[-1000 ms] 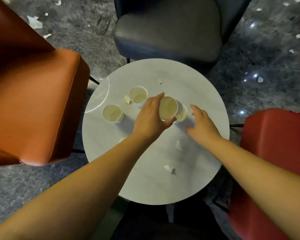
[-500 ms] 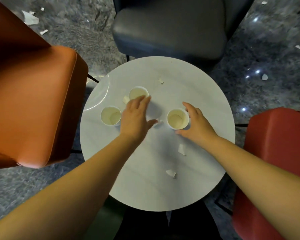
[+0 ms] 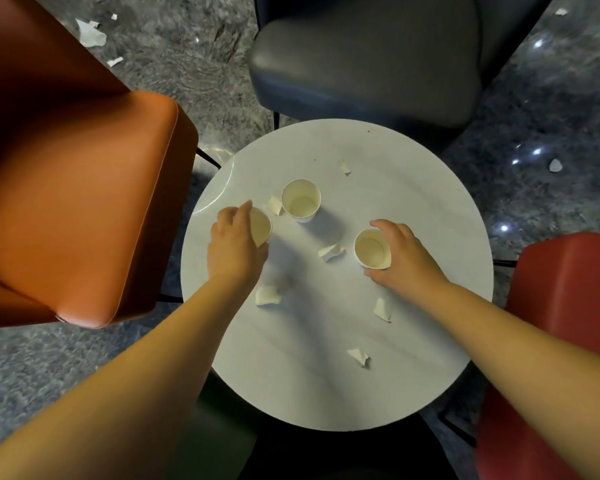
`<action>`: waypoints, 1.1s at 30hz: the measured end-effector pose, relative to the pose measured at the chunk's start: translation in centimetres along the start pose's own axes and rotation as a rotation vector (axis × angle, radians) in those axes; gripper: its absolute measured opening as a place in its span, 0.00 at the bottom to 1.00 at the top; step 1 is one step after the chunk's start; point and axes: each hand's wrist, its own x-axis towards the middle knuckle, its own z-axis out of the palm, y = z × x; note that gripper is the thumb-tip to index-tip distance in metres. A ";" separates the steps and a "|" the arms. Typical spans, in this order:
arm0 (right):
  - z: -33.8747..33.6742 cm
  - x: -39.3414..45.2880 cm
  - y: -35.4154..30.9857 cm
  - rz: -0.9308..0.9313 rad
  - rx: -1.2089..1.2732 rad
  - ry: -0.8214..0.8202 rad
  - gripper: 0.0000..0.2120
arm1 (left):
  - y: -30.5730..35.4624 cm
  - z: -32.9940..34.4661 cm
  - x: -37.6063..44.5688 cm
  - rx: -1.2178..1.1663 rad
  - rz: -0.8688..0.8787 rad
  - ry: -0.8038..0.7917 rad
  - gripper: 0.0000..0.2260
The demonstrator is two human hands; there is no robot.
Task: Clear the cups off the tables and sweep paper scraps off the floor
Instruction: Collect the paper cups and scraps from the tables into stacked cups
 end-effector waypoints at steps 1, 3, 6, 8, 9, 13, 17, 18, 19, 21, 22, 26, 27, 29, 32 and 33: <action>0.0 0.0 0.1 0.002 0.002 0.002 0.39 | 0.5 -0.3 0.0 -0.046 0.017 0.090 0.36; 0.0 -0.1 0.3 -0.002 0.013 0.006 0.39 | 1.9 -1.0 0.1 -0.166 0.094 0.260 0.37; 0.2 -0.1 0.5 -0.007 0.019 0.014 0.38 | 4.3 -1.1 1.0 -0.250 0.172 0.276 0.39; 0.3 -0.2 0.7 0.001 0.020 0.030 0.38 | 5.5 -0.5 1.9 -0.231 0.157 0.192 0.40; 0.3 -0.2 0.8 0.009 0.023 0.041 0.38 | 5.8 -0.1 2.3 -0.206 0.146 0.153 0.40; -0.3 -0.7 1.0 0.032 0.083 0.125 0.39 | 5.9 1.7 3.1 -0.115 0.164 0.000 0.40; -1.6 -0.9 -0.2 0.007 0.227 0.283 0.40 | 5.7 3.2 2.9 -0.096 0.251 -0.109 0.40; -2.0 -0.8 -0.9 -0.011 0.260 0.322 0.40 | 5.7 3.4 2.8 -0.101 0.257 -0.127 0.40; -2.4 -0.8 -1.7 -0.039 0.286 0.353 0.40 | 5.6 3.6 2.8 -0.110 0.258 -0.139 0.41; -2.9 -0.5 -3.7 -0.117 0.317 0.394 0.41 | 5.3 3.7 2.5 -0.140 0.255 -0.153 0.43; -3.0 -0.2 -4.8 -0.156 0.321 0.405 0.41 | 5.1 3.6 2.4 -0.151 0.252 -0.152 0.44; -2.3 1.3 -8.5 -0.246 0.289 0.323 0.41 | 2.3 3.1 1.6 -0.127 0.125 -0.107 0.39; -1.9 1.7 -9.0 -0.258 0.272 0.282 0.40 | 1.3 2.9 1.3 -0.120 0.076 -0.088 0.36; -1.0 2.7 -9.5 -0.261 0.197 0.193 0.39 | -1.0 2.6 0.3 -0.104 0.021 -0.079 0.30; 0.7 4.3 -9.6 -0.220 -0.001 0.082 0.37 | -3.9 2.5 -1.5 -0.090 0.000 -0.193 0.24; 1.2 4.7 -9.5 -0.203 -0.038 0.054 0.37 | -4.6 2.6 -2.1 -0.086 0.001 -0.247 0.23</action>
